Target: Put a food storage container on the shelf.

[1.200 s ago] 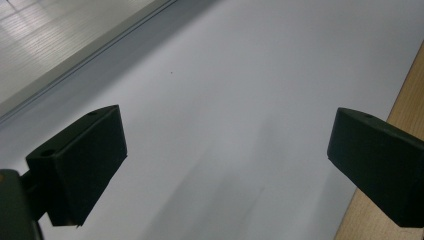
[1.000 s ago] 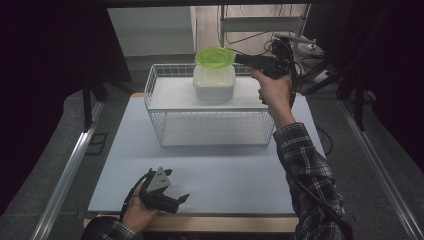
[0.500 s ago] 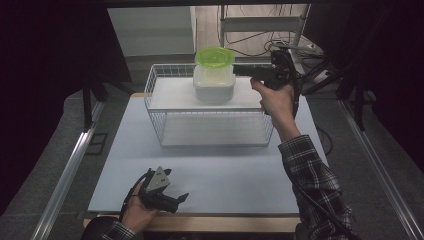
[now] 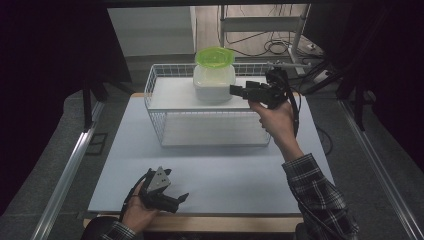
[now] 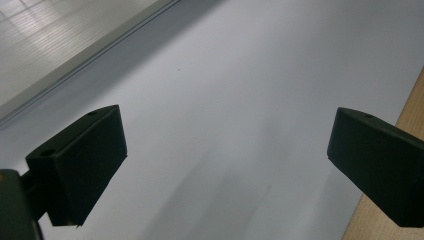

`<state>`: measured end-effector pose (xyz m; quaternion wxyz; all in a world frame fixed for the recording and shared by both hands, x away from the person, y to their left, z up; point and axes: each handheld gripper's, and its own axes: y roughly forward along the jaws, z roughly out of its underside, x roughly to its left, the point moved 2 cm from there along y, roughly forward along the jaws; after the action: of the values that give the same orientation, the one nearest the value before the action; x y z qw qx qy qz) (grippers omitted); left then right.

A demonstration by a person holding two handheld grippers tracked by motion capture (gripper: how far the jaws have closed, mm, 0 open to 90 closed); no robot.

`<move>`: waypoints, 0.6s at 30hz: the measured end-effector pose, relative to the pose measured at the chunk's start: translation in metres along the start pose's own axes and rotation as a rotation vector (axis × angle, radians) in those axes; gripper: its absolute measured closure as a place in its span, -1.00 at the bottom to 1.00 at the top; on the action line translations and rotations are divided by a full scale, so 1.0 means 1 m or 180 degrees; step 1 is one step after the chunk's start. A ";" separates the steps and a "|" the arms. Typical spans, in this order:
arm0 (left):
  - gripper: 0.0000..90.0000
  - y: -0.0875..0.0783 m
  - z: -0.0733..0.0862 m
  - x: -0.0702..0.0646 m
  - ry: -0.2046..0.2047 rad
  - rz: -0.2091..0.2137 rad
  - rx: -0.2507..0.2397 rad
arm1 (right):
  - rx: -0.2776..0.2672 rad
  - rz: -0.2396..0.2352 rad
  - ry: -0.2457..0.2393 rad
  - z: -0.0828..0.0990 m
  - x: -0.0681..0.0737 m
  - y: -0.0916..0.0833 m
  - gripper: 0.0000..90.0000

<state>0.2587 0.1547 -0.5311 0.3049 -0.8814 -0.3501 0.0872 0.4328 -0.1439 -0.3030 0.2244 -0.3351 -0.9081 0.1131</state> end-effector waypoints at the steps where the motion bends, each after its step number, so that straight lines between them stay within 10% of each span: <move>1: -0.95 0.000 0.000 0.000 0.0002 0.0001 0.0001 | 0.0010 0.0000 -0.0015 0.003 0.001 0.000 -0.50; 18: -0.93 0.000 0.000 0.000 -0.0014 0.0008 0.0029 | 0.0224 0.0117 -0.0337 0.054 0.004 -0.004 -0.73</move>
<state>0.2590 0.1548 -0.5315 0.3080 -0.8803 -0.3493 0.0911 0.4021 -0.1471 -0.3471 0.1855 -0.3371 -0.9078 0.1666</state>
